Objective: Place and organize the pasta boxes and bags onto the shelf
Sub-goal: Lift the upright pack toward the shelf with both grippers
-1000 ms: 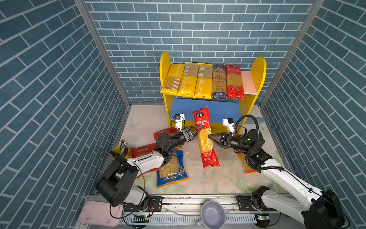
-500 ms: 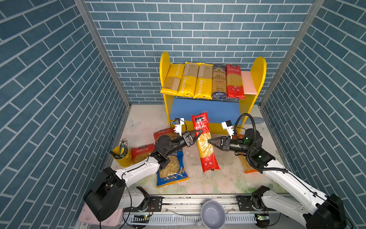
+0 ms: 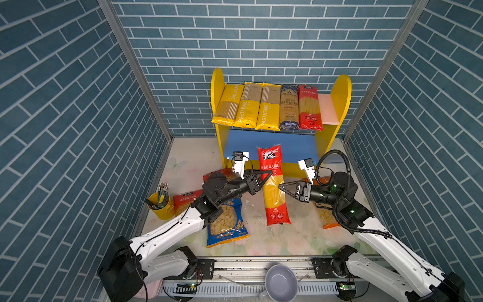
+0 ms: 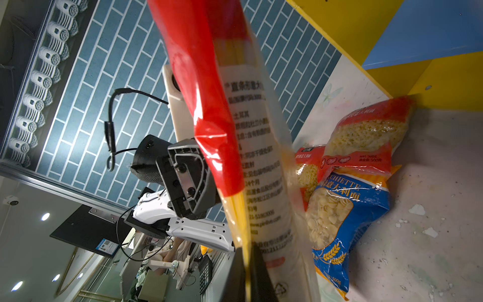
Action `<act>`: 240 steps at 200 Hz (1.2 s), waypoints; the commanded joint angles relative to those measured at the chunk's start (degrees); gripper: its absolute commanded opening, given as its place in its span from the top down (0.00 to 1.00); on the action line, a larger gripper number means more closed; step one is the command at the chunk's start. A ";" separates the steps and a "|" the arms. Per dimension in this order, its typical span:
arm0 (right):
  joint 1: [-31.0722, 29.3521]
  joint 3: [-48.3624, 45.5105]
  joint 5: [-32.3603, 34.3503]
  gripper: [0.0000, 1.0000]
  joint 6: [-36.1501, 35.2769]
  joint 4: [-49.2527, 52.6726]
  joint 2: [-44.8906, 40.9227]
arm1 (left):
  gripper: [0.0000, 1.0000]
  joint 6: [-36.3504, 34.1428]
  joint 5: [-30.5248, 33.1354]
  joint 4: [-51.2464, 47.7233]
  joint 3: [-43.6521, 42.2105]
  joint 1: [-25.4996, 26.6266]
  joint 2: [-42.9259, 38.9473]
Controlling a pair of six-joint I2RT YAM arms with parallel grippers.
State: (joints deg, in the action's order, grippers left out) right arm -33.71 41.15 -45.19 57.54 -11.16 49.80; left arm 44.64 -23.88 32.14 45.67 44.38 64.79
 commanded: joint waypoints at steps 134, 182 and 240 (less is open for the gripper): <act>0.14 7.92 14.65 0.41 -6.48 9.80 -4.40 | 1.00 1.27 5.39 -3.61 26.04 -1.04 8.39; 0.17 3.74 18.66 0.24 -3.27 5.88 -6.58 | 1.00 1.40 7.57 -1.32 34.33 -1.26 13.43; -0.29 -2.17 22.48 0.02 5.44 -9.13 -6.06 | 1.00 0.51 17.89 1.13 41.08 -1.49 19.64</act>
State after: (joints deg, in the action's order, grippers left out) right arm -33.69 40.91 -26.24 58.35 -10.41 43.42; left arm 44.07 -12.21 22.79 81.93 43.13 83.11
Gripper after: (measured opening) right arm 0.976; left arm 0.178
